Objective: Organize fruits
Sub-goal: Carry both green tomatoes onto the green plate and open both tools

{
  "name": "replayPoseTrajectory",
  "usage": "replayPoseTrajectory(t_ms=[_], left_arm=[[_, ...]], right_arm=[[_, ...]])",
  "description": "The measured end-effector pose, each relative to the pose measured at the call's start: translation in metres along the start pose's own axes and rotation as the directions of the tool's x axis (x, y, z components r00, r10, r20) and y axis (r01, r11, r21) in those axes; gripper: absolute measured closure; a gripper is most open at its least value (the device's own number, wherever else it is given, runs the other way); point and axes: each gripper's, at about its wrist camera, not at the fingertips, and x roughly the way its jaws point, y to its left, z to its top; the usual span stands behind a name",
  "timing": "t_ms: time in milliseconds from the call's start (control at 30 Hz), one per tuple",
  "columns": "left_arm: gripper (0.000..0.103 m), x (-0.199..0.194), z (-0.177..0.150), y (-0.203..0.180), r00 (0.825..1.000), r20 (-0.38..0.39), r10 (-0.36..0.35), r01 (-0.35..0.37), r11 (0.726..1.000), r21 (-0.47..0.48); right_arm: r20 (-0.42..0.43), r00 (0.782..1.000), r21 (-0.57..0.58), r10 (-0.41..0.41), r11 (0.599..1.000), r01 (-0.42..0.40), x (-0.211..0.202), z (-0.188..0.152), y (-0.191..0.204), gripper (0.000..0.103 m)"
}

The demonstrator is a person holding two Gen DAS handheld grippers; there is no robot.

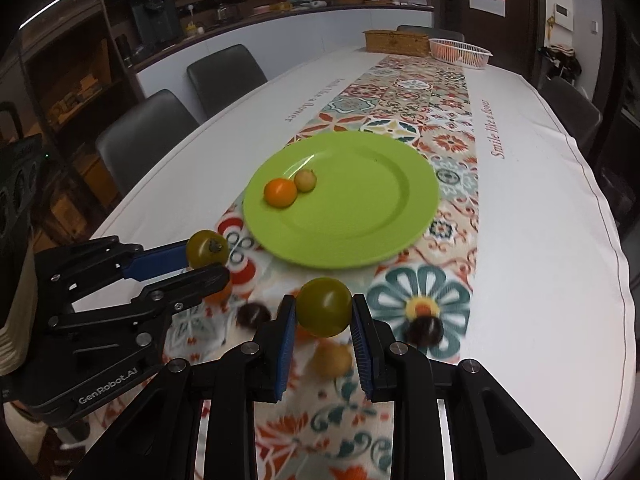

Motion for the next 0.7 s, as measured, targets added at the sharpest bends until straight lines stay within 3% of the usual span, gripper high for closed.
replayPoseTrajectory(t_ms=[333, 700], left_arm=[[0.077, 0.040, 0.032, 0.019, 0.997, -0.056, -0.044, 0.044, 0.999, 0.005], [0.077, 0.073, 0.038, 0.027, 0.991, -0.121, -0.061, 0.062, 0.998, 0.000]], right_arm=[[-0.029, 0.999, -0.018, -0.015, 1.000, 0.015, 0.037, 0.050, -0.009, 0.075], [-0.095, 0.995, -0.005, -0.033, 0.999, 0.032, 0.070, 0.061, -0.027, 0.075]])
